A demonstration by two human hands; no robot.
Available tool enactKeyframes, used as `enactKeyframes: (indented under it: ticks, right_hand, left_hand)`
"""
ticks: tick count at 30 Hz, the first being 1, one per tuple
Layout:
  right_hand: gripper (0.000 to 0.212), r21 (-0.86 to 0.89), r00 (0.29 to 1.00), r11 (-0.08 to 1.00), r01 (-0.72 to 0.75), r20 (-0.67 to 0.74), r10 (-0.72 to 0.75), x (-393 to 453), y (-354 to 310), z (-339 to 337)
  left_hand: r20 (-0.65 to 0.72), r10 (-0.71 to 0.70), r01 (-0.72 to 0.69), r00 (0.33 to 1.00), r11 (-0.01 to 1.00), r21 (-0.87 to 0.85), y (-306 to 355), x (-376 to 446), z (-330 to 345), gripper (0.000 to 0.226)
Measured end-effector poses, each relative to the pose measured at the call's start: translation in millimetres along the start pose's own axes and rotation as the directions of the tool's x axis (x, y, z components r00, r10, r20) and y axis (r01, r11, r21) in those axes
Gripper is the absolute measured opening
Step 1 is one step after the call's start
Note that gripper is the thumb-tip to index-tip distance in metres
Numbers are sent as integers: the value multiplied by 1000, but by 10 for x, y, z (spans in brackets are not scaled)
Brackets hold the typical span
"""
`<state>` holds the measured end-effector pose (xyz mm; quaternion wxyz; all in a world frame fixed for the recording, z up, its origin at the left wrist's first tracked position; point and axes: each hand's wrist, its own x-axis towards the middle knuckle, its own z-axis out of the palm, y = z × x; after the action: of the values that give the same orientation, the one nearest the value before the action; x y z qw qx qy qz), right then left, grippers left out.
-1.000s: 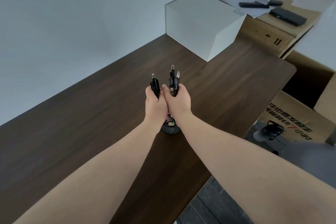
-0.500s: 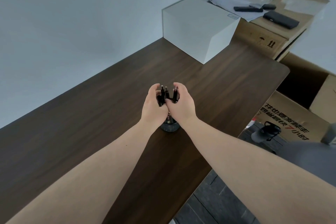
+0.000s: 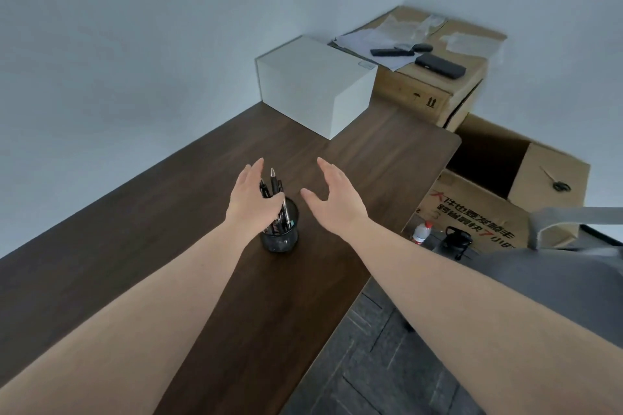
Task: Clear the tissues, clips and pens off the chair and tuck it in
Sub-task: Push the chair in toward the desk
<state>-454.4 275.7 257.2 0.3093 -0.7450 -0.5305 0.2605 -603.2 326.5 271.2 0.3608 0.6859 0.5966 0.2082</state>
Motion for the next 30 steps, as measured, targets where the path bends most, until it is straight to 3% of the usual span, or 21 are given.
enactKeyframes:
  ticks: [9,14,19,24,30]
  right_hand:
    - [68,-69,999,996,-49,21,51,-877,902,-1000]
    - [70,-125,989,983,-136,33,141,-1715,1874,-1600]
    - [72,-239,945,919,-312,15,325,-2578,2886,-2136]
    - [75,-264,868,832,-487,-46,494,-3344,3534,-2603]
    - [76,-269,790,744,-612,-152,594,-4181,4113,-3019]
  left_hand:
    - [25,45,-48,999,994,99,531,-875,322,71]
    - [126,31,-48,992,989,137,820,-1565,1005,71]
    - [255,53,-89,966,987,131,1211,-2154,1896,68]
    - [455,139,-212,880,971,114,1567,-2574,2721,71]
    - [585,239,-375,775,919,122,1894,-2952,3635,74]
